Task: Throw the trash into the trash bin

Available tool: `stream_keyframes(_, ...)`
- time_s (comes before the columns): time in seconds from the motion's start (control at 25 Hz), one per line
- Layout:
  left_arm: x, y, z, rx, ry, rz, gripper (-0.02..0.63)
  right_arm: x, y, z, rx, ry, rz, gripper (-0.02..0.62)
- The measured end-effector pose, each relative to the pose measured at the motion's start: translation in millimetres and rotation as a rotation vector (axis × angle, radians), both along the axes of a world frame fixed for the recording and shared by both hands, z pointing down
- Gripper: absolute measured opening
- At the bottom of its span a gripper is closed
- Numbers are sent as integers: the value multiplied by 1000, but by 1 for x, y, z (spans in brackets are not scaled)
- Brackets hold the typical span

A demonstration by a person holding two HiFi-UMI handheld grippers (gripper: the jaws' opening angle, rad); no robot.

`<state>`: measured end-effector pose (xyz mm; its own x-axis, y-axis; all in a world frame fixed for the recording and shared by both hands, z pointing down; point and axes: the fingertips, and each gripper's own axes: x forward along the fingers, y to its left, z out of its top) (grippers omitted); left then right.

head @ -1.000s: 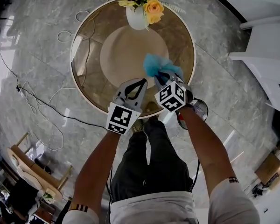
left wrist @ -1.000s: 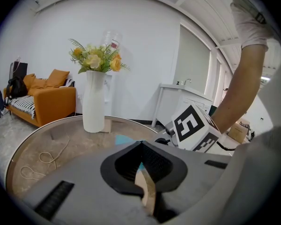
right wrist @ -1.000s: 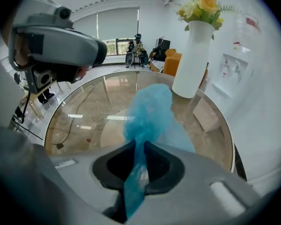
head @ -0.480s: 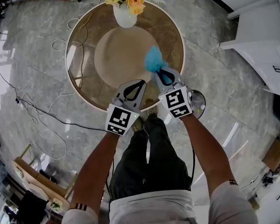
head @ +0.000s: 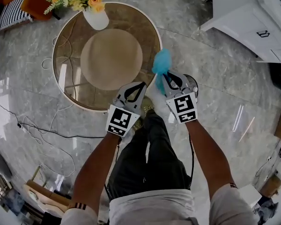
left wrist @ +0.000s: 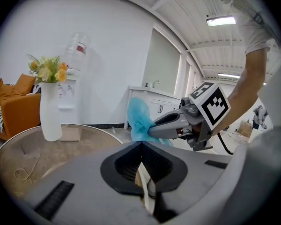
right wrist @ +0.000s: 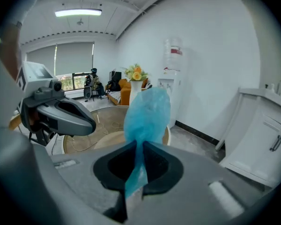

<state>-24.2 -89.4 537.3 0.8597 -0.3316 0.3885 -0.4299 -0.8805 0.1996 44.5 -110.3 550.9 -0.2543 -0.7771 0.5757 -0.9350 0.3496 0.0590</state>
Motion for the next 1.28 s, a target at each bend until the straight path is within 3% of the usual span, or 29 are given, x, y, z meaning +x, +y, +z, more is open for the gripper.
stream_keyframes(0.28, 55, 57, -5, -7, 16, 132, 0, 74, 77, -1, -21, 11, 155, 26)
stream_keyframes(0.64, 90, 96, 0, -10, 3, 202, 0, 134, 140, 41, -121, 53, 231, 29)
stream_keyframes(1.04, 136, 124, 15, -20, -33, 190, 0, 156, 168, 86, -215, 57, 159, 37)
stream_keyframes(1.28, 145, 133, 18, -29, -46, 143, 0, 167, 182, 116, -279, 78, 101, 64)
